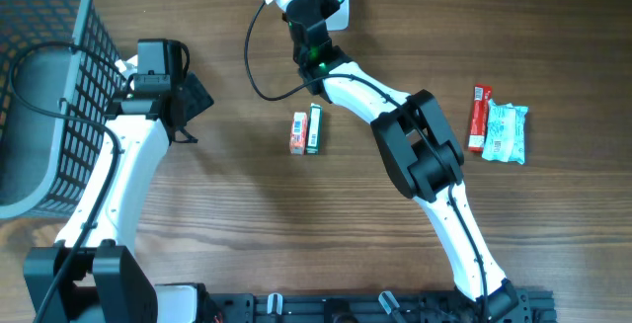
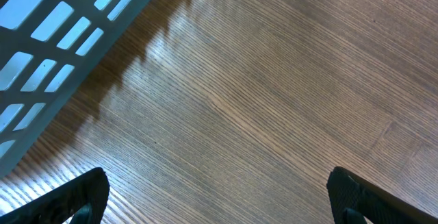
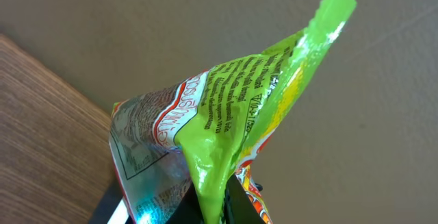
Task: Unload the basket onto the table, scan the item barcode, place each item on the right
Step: 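Hold the snack bag up to the white scanner with the right gripper, then lay the snack bag down at right and release it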
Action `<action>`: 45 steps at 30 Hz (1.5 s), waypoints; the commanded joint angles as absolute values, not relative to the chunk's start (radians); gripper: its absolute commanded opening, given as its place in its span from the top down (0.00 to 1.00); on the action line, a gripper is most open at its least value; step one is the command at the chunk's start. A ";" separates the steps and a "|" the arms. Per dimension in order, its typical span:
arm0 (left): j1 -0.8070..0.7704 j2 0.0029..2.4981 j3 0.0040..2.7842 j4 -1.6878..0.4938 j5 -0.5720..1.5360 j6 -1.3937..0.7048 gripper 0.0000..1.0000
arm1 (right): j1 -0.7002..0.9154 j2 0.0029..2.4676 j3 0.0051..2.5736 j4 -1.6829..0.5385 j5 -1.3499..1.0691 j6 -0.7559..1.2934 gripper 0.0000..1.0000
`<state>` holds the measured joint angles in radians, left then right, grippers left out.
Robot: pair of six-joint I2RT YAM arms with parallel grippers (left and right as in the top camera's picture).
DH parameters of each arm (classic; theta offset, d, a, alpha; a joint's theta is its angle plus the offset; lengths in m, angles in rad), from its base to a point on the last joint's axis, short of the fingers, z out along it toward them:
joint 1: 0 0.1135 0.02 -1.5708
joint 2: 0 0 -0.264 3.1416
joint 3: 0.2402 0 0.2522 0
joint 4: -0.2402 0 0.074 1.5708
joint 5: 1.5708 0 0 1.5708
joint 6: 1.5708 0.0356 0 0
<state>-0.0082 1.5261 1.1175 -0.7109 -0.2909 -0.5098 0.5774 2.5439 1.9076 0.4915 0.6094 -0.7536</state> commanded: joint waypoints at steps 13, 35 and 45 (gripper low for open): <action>-0.004 1.531 1.118 -0.708 -0.304 -0.501 0.00 | 0.557 1.997 1.919 -0.208 0.612 -0.288 0.96; -0.004 1.531 1.118 -0.708 -0.304 -0.501 0.00 | 0.126 1.826 1.271 -0.857 0.166 0.154 0.96; -0.004 1.531 1.118 -0.708 -0.304 -0.501 0.00 | 0.094 1.800 1.443 -0.962 0.092 0.125 0.13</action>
